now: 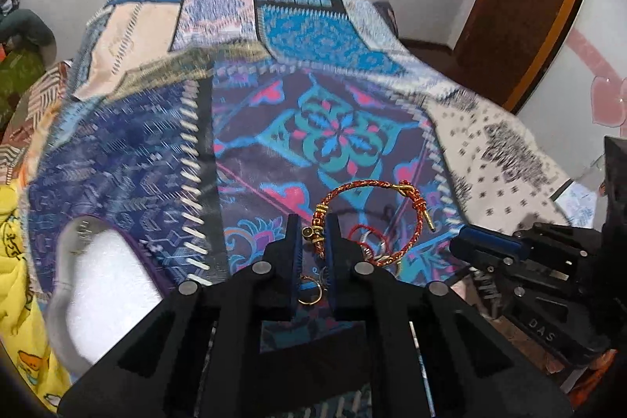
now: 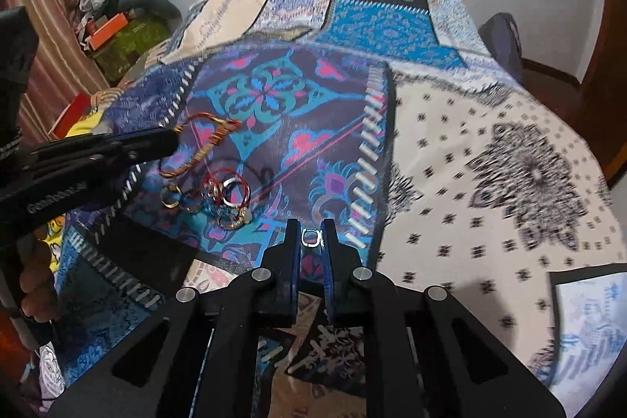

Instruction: Organize jewelry

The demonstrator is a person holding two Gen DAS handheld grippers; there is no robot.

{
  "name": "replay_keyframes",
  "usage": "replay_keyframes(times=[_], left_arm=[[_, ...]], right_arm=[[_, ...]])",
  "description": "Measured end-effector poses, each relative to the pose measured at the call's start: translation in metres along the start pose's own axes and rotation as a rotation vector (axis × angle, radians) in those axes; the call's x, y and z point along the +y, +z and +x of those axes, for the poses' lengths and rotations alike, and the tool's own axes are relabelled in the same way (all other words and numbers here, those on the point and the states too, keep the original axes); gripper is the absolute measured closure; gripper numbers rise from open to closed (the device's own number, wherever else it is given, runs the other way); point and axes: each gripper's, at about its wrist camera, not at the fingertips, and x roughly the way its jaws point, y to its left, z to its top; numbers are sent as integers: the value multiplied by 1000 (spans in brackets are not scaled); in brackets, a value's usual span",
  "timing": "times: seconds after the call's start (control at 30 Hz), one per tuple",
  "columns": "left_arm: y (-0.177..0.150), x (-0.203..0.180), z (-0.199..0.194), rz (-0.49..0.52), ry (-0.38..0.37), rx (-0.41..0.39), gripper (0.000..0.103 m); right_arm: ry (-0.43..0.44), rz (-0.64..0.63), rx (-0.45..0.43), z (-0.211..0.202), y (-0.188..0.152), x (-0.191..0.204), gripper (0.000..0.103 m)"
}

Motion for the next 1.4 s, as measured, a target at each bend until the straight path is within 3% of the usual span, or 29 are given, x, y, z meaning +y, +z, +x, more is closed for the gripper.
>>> replay_keyframes(times=[0.27, 0.4, 0.6, 1.0, 1.4], left_arm=[[10, 7, -57, -3, 25, -131, 93], [6, 18, -79, -27, 22, -170, 93], [-8, 44, -104, -61, 59, -204, 93], [-44, 115, -116, -138, 153, -166, 93], [-51, 117, -81, -97, 129, -108, 93]], right_arm=[[-48, 5, -88, -37, 15, -2, 94], [-28, 10, -106, -46, 18, 3, 94], [24, -61, -139, -52, 27, 41, 94], [223, -210, -163, -23, 55, 146, 94], [291, -262, -70, 18, 54, 180, 94]])
